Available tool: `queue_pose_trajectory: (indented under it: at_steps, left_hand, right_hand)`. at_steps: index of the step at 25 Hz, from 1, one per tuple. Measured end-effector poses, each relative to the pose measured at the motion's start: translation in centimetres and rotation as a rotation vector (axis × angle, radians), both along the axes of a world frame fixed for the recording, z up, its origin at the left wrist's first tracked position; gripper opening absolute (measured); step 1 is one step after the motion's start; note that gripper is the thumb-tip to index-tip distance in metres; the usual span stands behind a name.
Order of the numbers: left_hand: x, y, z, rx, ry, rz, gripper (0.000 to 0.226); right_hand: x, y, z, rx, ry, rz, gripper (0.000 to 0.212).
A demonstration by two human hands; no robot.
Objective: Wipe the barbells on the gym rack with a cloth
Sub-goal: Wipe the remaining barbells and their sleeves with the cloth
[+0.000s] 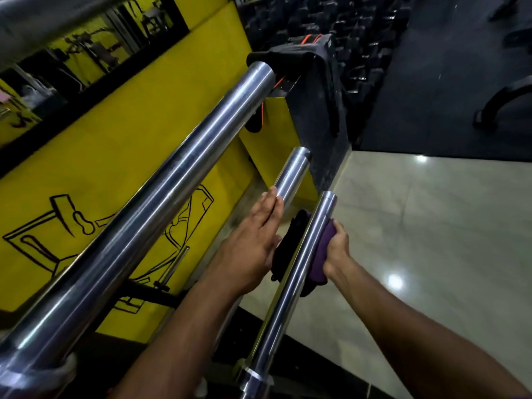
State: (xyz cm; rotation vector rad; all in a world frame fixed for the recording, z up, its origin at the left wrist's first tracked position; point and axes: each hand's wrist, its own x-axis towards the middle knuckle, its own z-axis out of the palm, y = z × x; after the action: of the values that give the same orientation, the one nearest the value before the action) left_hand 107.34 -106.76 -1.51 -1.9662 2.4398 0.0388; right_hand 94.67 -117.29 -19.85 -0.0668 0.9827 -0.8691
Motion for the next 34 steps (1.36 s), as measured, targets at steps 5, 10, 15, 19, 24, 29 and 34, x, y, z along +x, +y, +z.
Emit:
queue_pose_trajectory:
  at_steps: [5,10,15,19,24,29,34]
  left_hand:
    - [-0.1,0.0,0.0,0.002,-0.004,0.012,0.070]
    - [-0.3,0.0,0.2,-0.010,0.012,0.009,0.071]
    - [-0.2,0.0,0.3,0.017,-0.013,0.017,0.070]
    - [-0.2,-0.1,0.1,0.025,-0.004,0.028,0.070]
    - [-0.4,-0.3,0.3,0.010,0.006,0.006,0.069]
    - [-0.6,0.1,0.6,0.032,0.004,0.045,0.068]
    - [-0.9,2.2,2.6,0.067,0.062,0.070,0.071]
  right_hand:
    - [-1.2,-6.8,2.0,-0.039,0.039,-0.122,0.063]
    - [0.6,-2.8,0.4,0.061,0.090,-0.050,0.073]
    - [0.4,-2.7,0.7,-0.012,0.062,-0.083,0.060]
    - [-1.1,-5.4,3.2,-0.012,0.045,-0.088,0.066]
    - [-0.1,1.0,-0.5,-0.032,-0.013,0.006,0.066]
    - [1.2,4.8,0.4,0.054,-0.107,-0.203,0.061]
    - [1.4,4.8,3.2,0.052,-0.131,-0.113,0.070]
